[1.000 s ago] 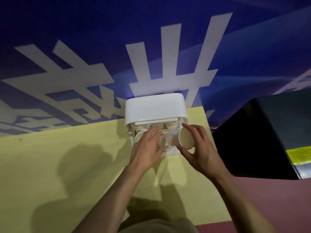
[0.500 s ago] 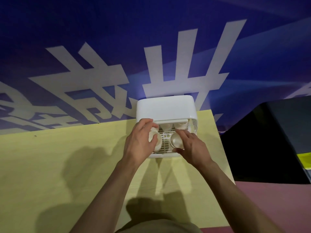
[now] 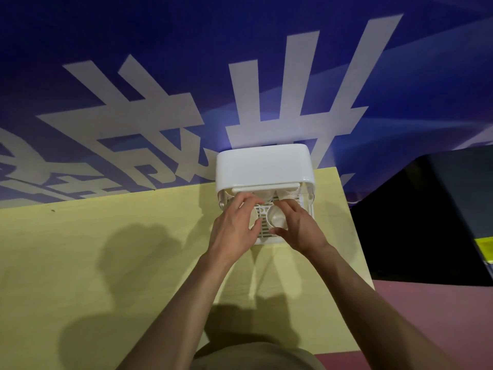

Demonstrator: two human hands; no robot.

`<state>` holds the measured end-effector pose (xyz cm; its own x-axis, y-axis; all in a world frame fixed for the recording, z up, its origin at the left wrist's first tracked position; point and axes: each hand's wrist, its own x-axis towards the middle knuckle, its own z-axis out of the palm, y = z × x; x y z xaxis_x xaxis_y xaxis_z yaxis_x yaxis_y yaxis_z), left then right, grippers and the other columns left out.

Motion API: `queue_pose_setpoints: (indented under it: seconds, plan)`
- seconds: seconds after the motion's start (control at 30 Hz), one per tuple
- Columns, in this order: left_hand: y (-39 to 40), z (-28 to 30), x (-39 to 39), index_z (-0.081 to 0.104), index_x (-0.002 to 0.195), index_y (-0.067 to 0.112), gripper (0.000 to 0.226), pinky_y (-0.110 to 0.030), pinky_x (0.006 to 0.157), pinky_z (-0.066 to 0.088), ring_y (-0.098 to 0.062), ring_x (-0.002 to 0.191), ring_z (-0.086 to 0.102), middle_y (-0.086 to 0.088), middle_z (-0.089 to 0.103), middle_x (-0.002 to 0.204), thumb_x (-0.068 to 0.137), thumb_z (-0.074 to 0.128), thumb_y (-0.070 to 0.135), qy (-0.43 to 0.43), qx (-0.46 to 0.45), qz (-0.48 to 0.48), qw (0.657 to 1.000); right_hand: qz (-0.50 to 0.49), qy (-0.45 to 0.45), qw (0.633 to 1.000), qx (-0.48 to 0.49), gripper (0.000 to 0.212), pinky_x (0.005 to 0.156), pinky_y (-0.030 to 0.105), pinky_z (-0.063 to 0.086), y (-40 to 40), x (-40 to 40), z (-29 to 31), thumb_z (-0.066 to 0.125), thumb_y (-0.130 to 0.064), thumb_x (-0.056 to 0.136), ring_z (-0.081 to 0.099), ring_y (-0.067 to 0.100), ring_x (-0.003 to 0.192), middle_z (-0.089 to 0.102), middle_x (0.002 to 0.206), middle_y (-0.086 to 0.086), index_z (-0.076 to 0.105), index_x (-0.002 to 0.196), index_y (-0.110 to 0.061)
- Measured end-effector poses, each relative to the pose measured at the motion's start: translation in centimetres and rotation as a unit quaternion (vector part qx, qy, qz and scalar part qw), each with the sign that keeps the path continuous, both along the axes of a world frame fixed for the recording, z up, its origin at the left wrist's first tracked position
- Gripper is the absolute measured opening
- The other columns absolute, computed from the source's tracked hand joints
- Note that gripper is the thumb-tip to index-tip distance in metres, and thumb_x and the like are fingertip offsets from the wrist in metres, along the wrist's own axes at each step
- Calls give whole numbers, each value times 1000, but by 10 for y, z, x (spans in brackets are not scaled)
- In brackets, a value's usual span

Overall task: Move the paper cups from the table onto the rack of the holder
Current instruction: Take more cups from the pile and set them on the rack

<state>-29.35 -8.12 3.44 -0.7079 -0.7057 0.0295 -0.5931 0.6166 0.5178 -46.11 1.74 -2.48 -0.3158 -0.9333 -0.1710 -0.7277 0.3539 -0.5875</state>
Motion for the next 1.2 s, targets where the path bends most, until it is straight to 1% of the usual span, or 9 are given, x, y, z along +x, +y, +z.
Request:
queue_pose_setpoints:
  seconds: [0.13,0.27,0.4,0.47,0.57,0.7,0.87,1.07,1.2]
  plan:
    - [11,-17,-8,52,127,36,43,-26,68,53,-6,112,56,18,48,128,88,70,30,-19,15,-21,1000,-22,-25,999,-25,95,107,44,48,13,-2,-4,88,-31,79,49,32,136,42,153,15,37,155,-7]
    - [19,-29,-18,47,135,33,51,-31,70,56,-10,115,57,16,47,135,89,70,33,-44,22,-38,998,-50,-40,997,-43,99,109,40,47,28,-7,-11,92,-27,75,52,34,133,47,147,18,37,153,-1]
    - [18,-39,-29,36,146,33,64,-43,79,60,-15,128,51,13,34,151,91,69,32,-103,32,-54,993,-72,-60,995,-26,93,102,29,42,38,-9,-21,91,-20,75,55,33,129,52,142,17,39,152,-8]
    - [16,-44,-34,32,148,33,69,-45,83,59,-17,132,49,11,31,155,91,70,29,-136,30,-57,989,-75,-81,994,-5,87,103,32,47,38,-10,-26,86,-22,81,56,30,129,56,142,13,38,152,-14]
    - [14,-51,-41,31,150,31,71,-42,85,58,-18,133,49,9,36,153,90,71,27,-164,25,-61,984,-67,-92,993,8,70,97,42,53,35,-13,-31,78,-25,89,63,27,122,65,135,9,42,149,-15]
    - [11,-55,-47,37,147,30,67,-41,78,58,-19,123,56,8,41,146,90,73,27,-161,19,-59,985,-70,-86,994,-8,57,91,40,55,28,-14,-33,74,-26,92,66,26,117,68,130,7,49,142,-14]
    - [2,-55,-51,37,146,31,65,-44,79,57,-22,125,54,4,43,141,90,71,25,-162,25,-38,986,-63,-76,995,-21,54,95,42,54,15,-21,-31,71,-27,95,63,22,121,66,134,4,49,144,-16]
    - [0,-51,-53,41,144,29,59,-49,84,57,-25,138,39,-1,32,151,92,67,22,-155,30,-37,987,-41,-56,997,-15,57,94,44,55,6,-23,-29,68,-32,97,61,22,125,63,139,3,46,148,-18]
    - [4,-41,-43,40,145,29,57,-45,85,58,-22,140,35,1,32,154,94,64,22,-137,13,-43,990,-50,-29,998,-7,57,94,43,56,13,-24,-22,67,-34,98,60,24,126,60,141,6,45,148,-18]
